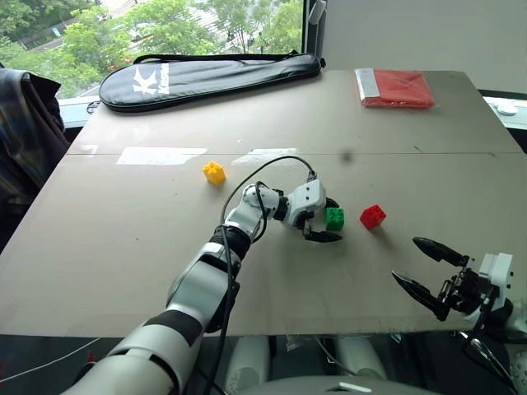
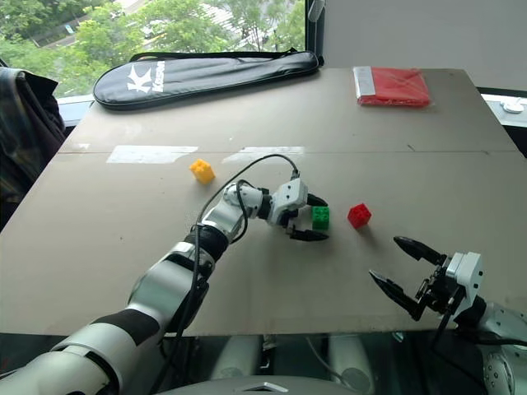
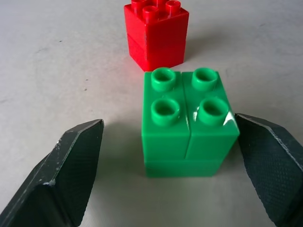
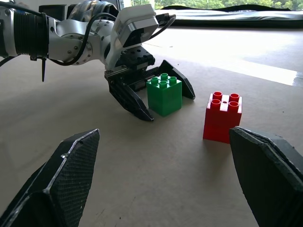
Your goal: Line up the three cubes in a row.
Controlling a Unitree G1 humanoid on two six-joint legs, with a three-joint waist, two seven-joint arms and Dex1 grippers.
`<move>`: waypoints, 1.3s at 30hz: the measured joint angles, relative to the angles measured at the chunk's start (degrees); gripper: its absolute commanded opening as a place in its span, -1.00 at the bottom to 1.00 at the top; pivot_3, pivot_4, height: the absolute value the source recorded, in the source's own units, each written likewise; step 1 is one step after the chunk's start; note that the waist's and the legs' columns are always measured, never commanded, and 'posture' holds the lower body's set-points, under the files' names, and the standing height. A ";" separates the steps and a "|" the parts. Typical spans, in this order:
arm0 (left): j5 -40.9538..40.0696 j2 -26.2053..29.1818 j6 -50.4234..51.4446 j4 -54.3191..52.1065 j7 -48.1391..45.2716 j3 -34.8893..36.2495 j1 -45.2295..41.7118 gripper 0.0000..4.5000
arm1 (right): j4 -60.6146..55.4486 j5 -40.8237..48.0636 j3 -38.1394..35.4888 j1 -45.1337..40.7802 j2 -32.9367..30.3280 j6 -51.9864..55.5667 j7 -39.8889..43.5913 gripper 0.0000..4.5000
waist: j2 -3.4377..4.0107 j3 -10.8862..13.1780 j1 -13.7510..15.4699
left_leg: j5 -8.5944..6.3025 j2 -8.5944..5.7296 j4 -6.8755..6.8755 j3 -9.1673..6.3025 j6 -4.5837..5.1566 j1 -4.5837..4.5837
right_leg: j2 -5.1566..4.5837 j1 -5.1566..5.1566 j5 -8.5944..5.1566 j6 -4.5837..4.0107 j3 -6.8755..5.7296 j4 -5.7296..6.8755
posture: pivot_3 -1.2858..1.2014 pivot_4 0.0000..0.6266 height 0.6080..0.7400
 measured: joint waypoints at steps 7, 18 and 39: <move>-5.75 11.54 12.12 -29.54 -4.67 2.31 12.27 0.97 | 0.06 -4.50 2.24 -1.99 1.12 2.02 -7.35 1.00 | 0.02 0.01 -0.93 | 0.00 0.08 -0.03 0.02 -0.01 -0.03 | 0.01 -0.05 0.06 -0.12 0.04 0.02 | 0.03 -0.52 0.52; -20.18 29.21 44.82 -80.22 3.01 12.88 35.62 0.97 | 4.01 -15.18 8.74 -12.61 7.12 9.21 -25.30 1.00 | 0.08 0.00 -1.07 | 0.01 0.11 -0.03 0.11 -0.02 0.05 | 0.00 -0.06 -0.01 -0.02 0.12 0.06 | 0.03 -0.52 0.52; -31.69 37.62 53.18 -94.93 12.29 23.86 47.64 1.00 | 6.52 -20.43 14.39 -17.20 17.97 6.86 -36.98 -0.10 | 0.08 0.01 -1.09 | 0.00 0.13 -0.04 0.12 -0.02 0.05 | 0.02 -0.09 -0.02 -0.03 0.11 0.03 | 0.03 -0.52 0.52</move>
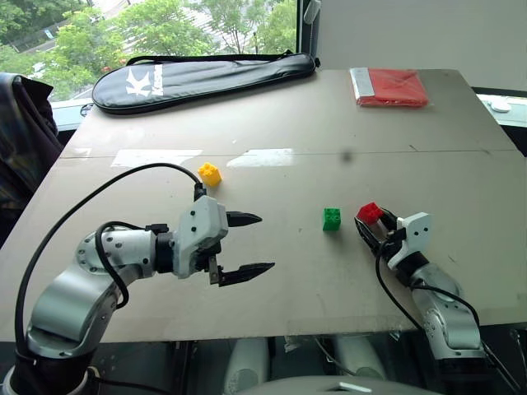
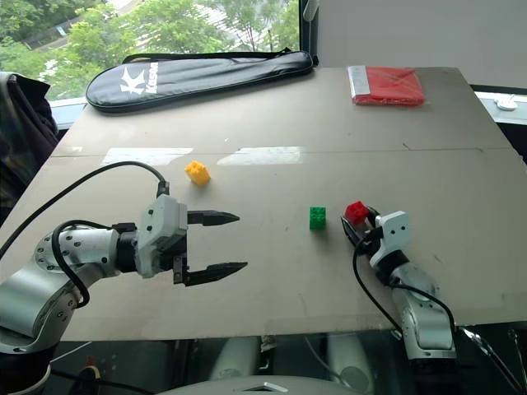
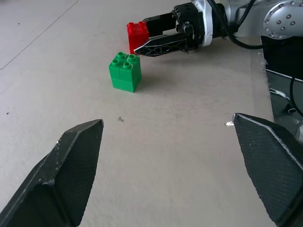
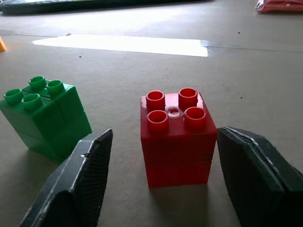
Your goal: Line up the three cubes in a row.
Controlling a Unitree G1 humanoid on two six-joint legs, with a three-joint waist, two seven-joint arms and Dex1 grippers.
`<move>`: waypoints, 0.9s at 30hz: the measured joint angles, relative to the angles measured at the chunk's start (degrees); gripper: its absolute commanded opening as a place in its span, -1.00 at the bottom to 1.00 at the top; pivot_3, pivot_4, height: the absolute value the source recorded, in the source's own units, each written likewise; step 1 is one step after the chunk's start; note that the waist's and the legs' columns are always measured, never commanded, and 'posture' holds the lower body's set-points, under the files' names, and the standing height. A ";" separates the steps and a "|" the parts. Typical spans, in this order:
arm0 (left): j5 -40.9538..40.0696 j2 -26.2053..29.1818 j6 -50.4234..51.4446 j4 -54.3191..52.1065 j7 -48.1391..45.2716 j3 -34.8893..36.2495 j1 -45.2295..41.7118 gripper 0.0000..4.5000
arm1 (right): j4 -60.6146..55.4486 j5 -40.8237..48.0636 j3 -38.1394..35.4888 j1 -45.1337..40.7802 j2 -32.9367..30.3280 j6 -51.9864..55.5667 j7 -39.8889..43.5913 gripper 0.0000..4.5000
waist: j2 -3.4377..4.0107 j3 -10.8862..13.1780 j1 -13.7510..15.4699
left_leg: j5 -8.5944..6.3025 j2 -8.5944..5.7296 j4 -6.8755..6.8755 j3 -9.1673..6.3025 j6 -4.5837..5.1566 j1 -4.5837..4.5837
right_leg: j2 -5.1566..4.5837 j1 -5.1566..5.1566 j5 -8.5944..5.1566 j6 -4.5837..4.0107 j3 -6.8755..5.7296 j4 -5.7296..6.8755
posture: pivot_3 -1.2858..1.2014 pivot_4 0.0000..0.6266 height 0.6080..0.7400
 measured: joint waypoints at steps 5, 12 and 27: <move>-0.84 0.70 -0.02 0.04 0.08 -0.17 -0.58 1.00 | -2.18 -1.68 0.54 2.11 1.59 -0.10 -3.29 -0.43 | 0.00 0.00 0.02 | 0.00 0.00 0.00 0.00 0.00 0.00 | 0.00 0.00 0.00 0.00 0.00 0.01 | 0.03 -0.52 0.52; -1.13 1.91 -0.02 0.21 -0.11 -1.85 -3.32 1.00 | -5.54 -5.52 2.29 5.65 5.41 -0.40 -9.68 -0.43 | -0.01 0.00 -0.02 | 0.00 0.00 0.00 0.01 0.00 0.00 | 0.00 -0.01 0.00 0.00 0.01 -0.01 | 0.03 -0.52 0.52; -1.85 4.98 -0.17 3.35 -3.00 -4.51 -8.88 1.00 | -6.91 -9.07 3.84 6.87 9.77 -0.16 -17.56 -0.43 | -0.04 -0.02 -0.01 | 0.00 0.01 0.00 0.01 0.00 0.00 | 0.00 -0.01 -0.01 0.00 0.01 -0.01 | 0.03 -0.52 0.52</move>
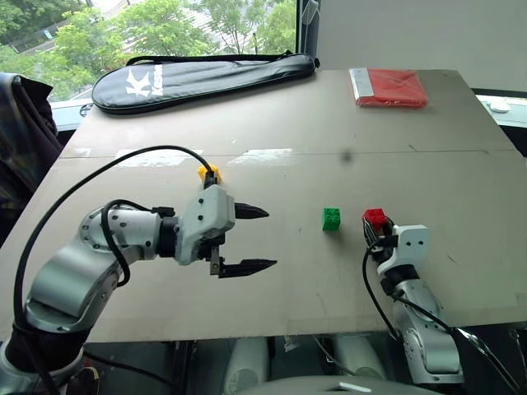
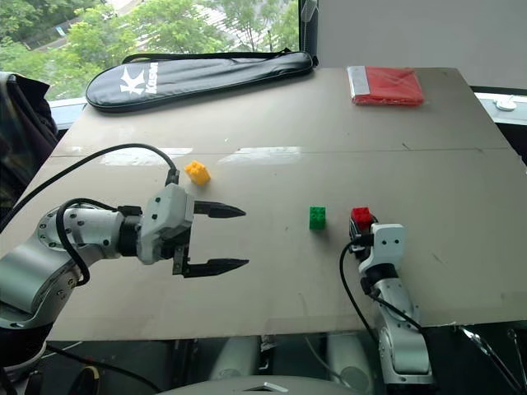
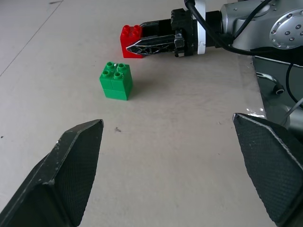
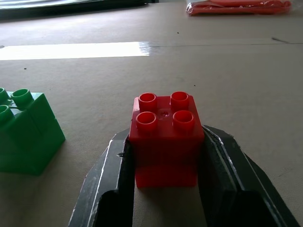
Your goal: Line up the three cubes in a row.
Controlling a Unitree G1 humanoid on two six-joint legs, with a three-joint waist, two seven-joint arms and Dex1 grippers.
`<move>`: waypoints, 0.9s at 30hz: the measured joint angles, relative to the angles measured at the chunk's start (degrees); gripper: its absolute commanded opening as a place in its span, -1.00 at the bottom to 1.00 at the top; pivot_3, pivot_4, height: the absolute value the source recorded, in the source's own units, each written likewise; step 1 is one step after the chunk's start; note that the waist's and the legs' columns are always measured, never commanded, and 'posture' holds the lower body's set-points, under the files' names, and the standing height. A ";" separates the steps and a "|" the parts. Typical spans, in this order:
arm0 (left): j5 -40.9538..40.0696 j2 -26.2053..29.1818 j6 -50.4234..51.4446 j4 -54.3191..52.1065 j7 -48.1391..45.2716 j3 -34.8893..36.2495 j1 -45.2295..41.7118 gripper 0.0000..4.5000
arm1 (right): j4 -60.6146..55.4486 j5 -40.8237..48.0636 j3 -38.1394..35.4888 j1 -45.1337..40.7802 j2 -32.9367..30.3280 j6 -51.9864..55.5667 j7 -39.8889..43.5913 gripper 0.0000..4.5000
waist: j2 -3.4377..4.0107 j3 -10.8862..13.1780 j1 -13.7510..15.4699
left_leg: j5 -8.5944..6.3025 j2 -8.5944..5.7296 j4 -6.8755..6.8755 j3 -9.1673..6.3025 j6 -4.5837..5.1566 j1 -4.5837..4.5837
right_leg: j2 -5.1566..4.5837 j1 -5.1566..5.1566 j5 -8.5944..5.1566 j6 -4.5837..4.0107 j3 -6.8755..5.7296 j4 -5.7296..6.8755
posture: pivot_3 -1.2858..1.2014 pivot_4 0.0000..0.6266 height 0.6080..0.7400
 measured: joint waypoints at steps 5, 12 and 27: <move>0.00 0.72 -0.34 0.59 -1.03 -0.02 -0.21 1.00 | -0.04 -0.54 -0.03 -0.21 0.38 0.22 -1.22 -0.43 | 0.00 0.00 -0.01 | 0.00 0.00 0.00 -0.01 0.00 0.00 | 0.00 0.00 0.00 0.00 -0.01 0.00 | 0.03 -0.52 0.52; -0.09 0.73 -0.59 1.34 -1.09 -0.32 -1.35 1.00 | -0.73 -0.89 0.03 0.18 0.33 1.76 -1.66 0.30 | 0.00 0.00 0.01 | 0.00 0.00 0.00 -0.01 0.00 -0.01 | 0.00 -0.01 0.00 0.00 -0.01 0.00 | 0.03 -0.52 0.52; -0.05 0.47 -2.12 1.77 -0.13 -0.88 1.87 1.00 | -4.15 -0.94 0.13 3.82 -2.80 0.86 0.70 0.94 | 0.02 0.02 -0.05 | 0.00 0.01 -0.03 0.01 0.00 -0.04 | 0.00 -0.05 -0.01 0.00 0.01 -0.02 | 0.03 -0.52 0.52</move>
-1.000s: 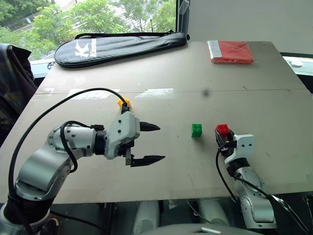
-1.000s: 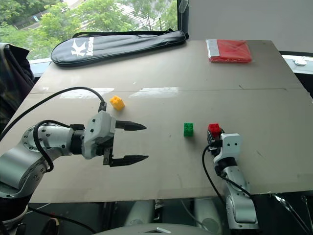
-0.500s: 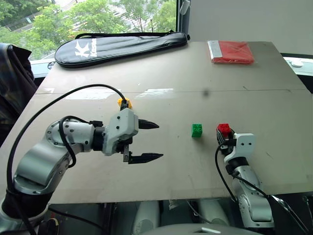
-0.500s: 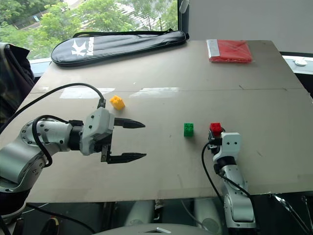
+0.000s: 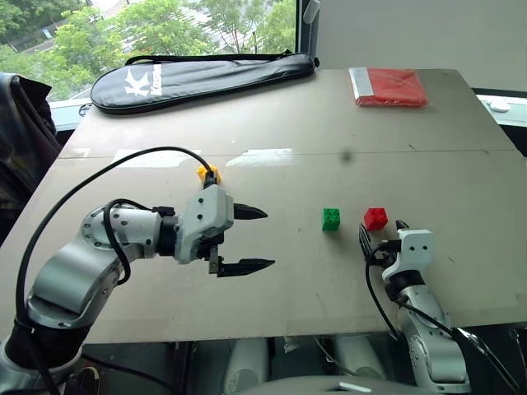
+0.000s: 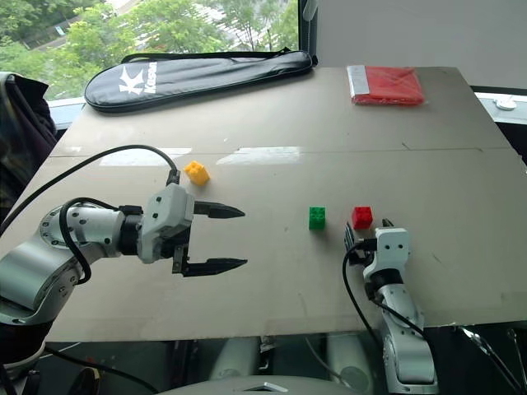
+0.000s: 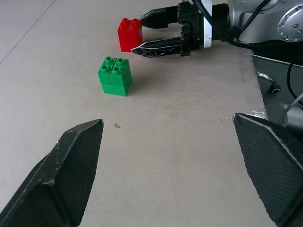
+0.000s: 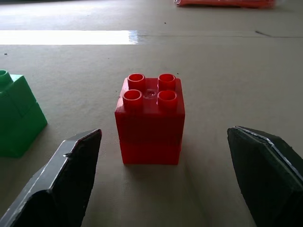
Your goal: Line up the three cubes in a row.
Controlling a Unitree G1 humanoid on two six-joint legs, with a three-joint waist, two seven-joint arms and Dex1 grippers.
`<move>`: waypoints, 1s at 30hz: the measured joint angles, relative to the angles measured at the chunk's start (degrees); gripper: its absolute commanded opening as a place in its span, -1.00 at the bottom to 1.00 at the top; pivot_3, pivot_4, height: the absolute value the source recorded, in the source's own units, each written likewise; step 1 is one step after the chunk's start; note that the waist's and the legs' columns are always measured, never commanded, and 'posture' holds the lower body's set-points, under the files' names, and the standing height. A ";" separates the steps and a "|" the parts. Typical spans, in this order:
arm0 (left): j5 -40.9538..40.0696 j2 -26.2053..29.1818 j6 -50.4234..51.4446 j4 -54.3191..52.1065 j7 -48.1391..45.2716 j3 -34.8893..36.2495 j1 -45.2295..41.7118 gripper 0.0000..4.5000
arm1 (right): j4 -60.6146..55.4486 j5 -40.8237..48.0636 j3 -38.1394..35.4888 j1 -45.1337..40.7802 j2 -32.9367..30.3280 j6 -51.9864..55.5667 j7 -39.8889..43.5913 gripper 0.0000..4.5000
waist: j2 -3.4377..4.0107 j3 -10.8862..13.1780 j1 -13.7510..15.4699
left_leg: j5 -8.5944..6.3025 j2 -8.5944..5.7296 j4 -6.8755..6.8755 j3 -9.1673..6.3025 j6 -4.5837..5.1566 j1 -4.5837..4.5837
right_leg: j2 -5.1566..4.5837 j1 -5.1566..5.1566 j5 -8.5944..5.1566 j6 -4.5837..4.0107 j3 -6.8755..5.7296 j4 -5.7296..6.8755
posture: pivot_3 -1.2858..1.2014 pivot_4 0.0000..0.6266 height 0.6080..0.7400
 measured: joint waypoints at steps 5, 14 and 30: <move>0.14 -1.78 -2.02 1.14 1.43 1.34 3.00 1.00 | -1.12 0.30 0.61 1.39 -2.25 -4.17 3.26 0.94 | 0.00 0.00 0.01 | 0.00 0.01 0.00 -0.01 0.00 0.02 | 0.00 0.00 0.00 0.00 -0.01 0.02 | 0.03 -0.52 0.52; 3.54 -11.56 -8.08 2.53 12.30 6.53 11.40 1.00 | -5.24 8.04 0.30 2.65 -11.00 -11.87 15.43 0.94 | -0.02 0.00 0.07 | -0.01 0.02 0.00 0.03 0.01 0.01 | -0.03 0.02 0.00 0.01 0.05 -0.02 | 0.03 -0.52 0.52; 23.01 -26.37 -28.54 32.29 35.99 7.85 3.09 1.00 | -7.27 27.54 -2.89 6.01 -26.03 -9.33 40.01 0.94 | -0.35 -0.19 0.78 | 0.00 -0.04 0.02 -0.03 0.02 0.14 | 0.01 0.19 0.02 0.00 -0.04 0.00 | 0.03 -0.52 0.52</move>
